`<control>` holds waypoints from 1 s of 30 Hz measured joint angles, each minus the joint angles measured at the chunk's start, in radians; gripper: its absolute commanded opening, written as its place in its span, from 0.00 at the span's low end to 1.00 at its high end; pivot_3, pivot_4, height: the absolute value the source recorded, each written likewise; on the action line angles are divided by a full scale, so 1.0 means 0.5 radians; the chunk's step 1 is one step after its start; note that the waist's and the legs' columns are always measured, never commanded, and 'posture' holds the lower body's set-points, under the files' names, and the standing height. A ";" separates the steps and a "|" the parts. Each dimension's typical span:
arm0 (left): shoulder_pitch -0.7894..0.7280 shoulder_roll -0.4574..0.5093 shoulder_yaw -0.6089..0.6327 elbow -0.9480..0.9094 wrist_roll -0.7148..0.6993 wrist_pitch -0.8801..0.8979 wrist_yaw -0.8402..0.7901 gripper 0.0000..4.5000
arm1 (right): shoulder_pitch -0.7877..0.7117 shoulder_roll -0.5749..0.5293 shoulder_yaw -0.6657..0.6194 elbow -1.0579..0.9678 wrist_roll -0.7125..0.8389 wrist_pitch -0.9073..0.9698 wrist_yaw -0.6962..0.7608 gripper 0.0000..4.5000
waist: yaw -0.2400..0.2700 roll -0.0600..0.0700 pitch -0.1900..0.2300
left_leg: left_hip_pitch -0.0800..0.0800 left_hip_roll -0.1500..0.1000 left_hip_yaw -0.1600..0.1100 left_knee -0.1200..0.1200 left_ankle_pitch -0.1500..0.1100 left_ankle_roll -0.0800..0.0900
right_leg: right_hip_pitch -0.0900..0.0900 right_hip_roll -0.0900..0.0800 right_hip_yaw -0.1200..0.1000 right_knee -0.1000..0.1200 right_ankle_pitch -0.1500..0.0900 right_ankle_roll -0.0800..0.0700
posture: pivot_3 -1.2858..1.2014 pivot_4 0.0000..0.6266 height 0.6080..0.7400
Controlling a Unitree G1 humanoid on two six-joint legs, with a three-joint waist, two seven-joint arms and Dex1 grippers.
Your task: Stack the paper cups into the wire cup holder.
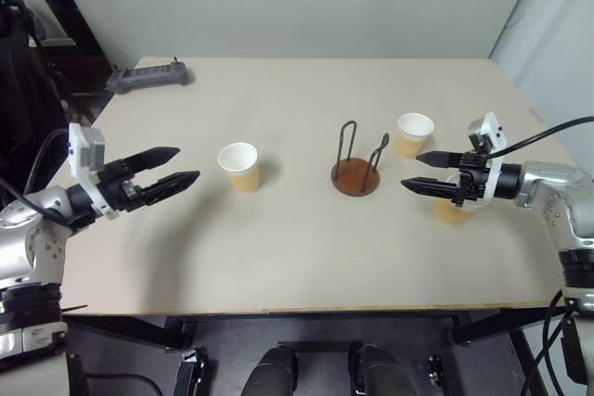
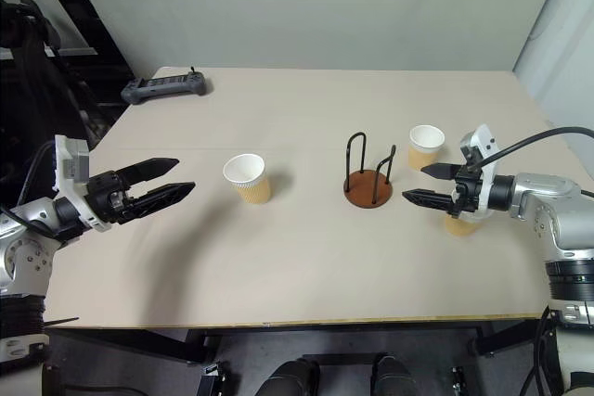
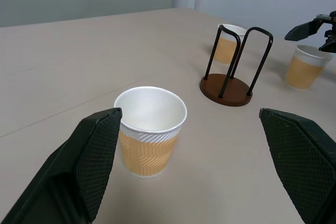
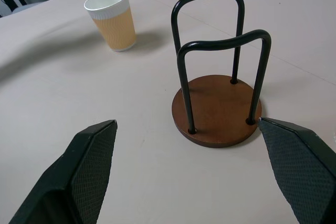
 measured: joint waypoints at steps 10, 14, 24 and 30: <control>-0.035 -0.002 -0.004 0.008 0.003 -0.011 -0.004 1.00 | 0.012 -0.001 0.000 -0.002 -0.001 0.000 0.000 0.99 | 0.000 0.000 0.000 | 0.000 0.000 0.000 0.000 0.000 0.000 | 0.000 0.000 0.000 0.000 0.000 0.000 | 0.52 0.24 1.00; -0.055 -0.008 -0.015 0.031 0.007 -0.027 -0.008 1.00 | 0.034 -0.005 0.000 -0.016 -0.001 0.004 0.000 0.99 | 0.001 0.000 0.000 | 0.000 0.000 0.000 0.000 0.000 0.000 | 0.000 0.000 0.000 0.000 0.000 0.000 | 0.52 0.24 1.00; -0.151 -0.020 -0.092 0.106 0.019 -0.056 -0.025 1.00 | 0.212 0.018 0.016 -0.268 0.005 0.180 -0.102 0.99 | 0.001 0.000 0.000 | 0.000 0.000 0.000 0.000 -0.001 0.000 | 0.000 0.000 -0.001 0.000 0.000 0.000 | 0.52 0.24 1.00; -0.160 -0.049 -0.097 0.123 0.051 -0.074 -0.051 1.00 | 0.245 0.102 0.058 -0.375 -0.002 0.243 -0.246 0.99 | 0.000 0.000 0.000 | 0.000 0.000 0.000 0.000 0.000 0.000 | 0.000 0.000 -0.001 0.000 0.000 0.000 | 0.52 0.24 1.00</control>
